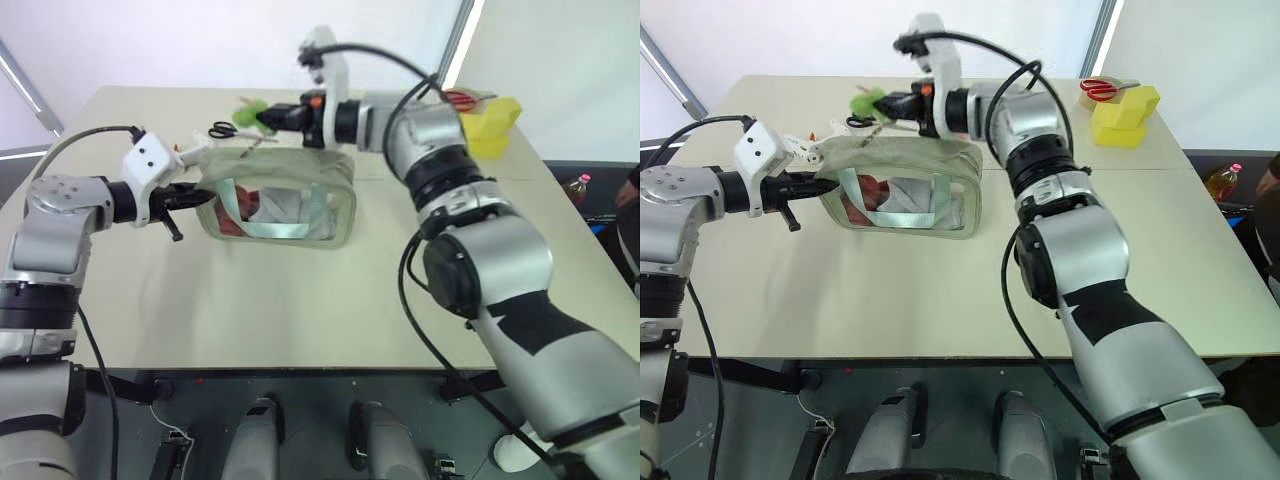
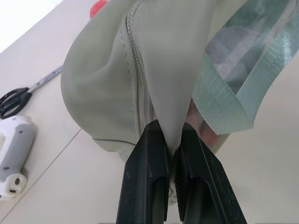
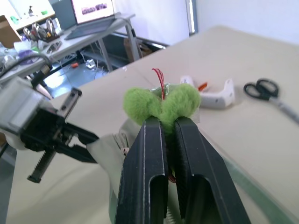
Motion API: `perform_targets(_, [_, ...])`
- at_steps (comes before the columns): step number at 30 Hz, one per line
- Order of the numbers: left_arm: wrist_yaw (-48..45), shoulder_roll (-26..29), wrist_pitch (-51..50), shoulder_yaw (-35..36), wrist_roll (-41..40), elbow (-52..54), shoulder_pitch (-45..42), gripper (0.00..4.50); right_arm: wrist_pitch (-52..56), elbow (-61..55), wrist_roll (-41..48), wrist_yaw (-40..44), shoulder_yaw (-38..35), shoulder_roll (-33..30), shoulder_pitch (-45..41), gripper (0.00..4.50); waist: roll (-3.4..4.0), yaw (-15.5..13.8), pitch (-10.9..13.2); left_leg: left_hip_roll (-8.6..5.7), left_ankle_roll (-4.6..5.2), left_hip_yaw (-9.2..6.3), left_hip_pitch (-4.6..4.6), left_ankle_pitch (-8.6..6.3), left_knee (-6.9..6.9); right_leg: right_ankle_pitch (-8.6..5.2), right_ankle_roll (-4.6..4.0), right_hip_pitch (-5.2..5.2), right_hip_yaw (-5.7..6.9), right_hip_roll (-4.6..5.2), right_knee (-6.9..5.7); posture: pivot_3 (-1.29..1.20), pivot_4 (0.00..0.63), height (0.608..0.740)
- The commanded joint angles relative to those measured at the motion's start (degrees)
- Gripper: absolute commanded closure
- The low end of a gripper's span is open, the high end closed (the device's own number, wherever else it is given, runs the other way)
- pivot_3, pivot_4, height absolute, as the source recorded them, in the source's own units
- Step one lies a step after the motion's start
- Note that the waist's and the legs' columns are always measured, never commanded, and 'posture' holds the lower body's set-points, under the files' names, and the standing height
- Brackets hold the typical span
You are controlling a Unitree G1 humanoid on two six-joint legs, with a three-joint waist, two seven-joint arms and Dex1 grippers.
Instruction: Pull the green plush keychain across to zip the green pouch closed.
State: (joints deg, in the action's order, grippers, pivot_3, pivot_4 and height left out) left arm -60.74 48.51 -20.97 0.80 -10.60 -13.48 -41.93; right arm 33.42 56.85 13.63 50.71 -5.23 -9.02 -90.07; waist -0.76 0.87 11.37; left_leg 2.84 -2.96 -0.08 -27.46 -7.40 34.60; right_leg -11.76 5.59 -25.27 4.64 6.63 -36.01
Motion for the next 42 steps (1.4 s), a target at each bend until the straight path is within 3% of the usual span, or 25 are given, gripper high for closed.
perform_targets(1, [0.2,0.8,-0.4,0.9,-0.2,1.8,0.5,4.50,4.4,-13.1,1.4,-2.0,-1.1,-4.4,3.6,4.44,-0.01,-0.2,0.0,0.00,0.00,0.00,0.00,0.00,0.00,0.00,0.00,0.02,0.00,0.00,0.01,0.00,0.150,0.740])
perform_targets(10, [-0.1,1.2,0.3,0.6,0.3,0.0,0.0,4.50,11.1,-41.7,-3.1,-8.7,2.6,-19.0,19.9,4.44,0.03,0.0,0.0,0.00,0.00,0.02,0.00,0.00,0.13,-0.09,-0.18,0.02,-0.01,0.02,-0.03,0.00,0.150,0.740])
perform_targets(17, [-0.6,1.1,1.0,-0.3,0.7,-1.5,-1.1,4.50,9.7,-49.1,-8.7,-15.7,4.8,-25.9,30.6,4.44,0.02,-0.1,0.0,0.01,0.01,0.04,0.02,0.00,0.17,-0.09,-0.18,0.05,-0.01,0.01,-0.02,0.00,0.150,0.740])
perform_targets(19, [-0.7,1.1,1.0,-0.7,0.8,-1.6,-1.2,4.50,5.6,-48.2,-12.1,-17.2,8.3,-26.9,35.7,4.44,0.01,-0.1,0.0,0.01,0.00,0.05,0.02,0.00,0.19,-0.10,-0.19,0.08,-0.02,0.02,0.01,0.00,0.150,0.740])
perform_targets(30, [-0.4,1.7,-0.2,-0.2,0.3,0.5,0.2,4.50,-1.5,-39.4,-13.0,-25.9,11.6,-14.1,46.9,4.44,0.03,0.1,0.0,0.02,0.03,0.02,0.07,0.02,0.26,-0.09,-0.24,0.15,-0.04,-0.01,-0.03,0.00,0.150,0.740])
perform_targets(39, [0.2,1.6,-0.4,-0.3,0.3,0.8,0.1,4.50,-4.3,-37.1,-13.0,-25.2,12.5,-9.5,46.0,4.44,0.03,0.3,0.0,0.03,0.02,0.00,0.10,0.01,0.29,-0.09,-0.26,0.18,-0.04,-0.02,-0.03,0.00,0.150,0.740])
perform_targets(42, [0.2,1.6,-0.3,-0.2,0.2,0.8,0.2,4.50,-3.0,-38.3,-10.2,-24.8,9.4,-9.2,44.9,4.44,0.03,0.3,0.0,0.03,0.02,0.00,0.10,0.01,0.27,-0.09,-0.26,0.17,-0.04,-0.02,-0.03,0.00,0.150,0.740])
